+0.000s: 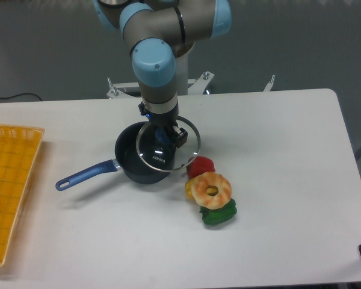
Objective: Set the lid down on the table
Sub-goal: 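Lift the glass lid off the blue saucepan and carry it sideways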
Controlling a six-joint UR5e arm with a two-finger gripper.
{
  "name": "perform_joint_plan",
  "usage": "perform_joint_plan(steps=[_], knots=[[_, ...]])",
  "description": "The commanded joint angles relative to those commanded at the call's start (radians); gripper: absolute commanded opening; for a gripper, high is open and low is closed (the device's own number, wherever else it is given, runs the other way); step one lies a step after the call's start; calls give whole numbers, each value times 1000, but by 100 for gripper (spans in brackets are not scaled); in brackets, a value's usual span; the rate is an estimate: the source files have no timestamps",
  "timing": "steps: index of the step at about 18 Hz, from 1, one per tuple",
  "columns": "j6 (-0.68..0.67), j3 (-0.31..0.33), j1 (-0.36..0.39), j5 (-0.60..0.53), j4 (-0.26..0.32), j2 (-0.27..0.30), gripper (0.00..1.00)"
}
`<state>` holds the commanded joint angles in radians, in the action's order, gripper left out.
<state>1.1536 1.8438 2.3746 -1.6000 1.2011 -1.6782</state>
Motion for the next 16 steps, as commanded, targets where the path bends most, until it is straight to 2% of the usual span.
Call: perform_joint_plan(steps=[7,16], knots=[[72,-8,51,0,11,0,67],[202,-17,159,-2,11,-9,67]])
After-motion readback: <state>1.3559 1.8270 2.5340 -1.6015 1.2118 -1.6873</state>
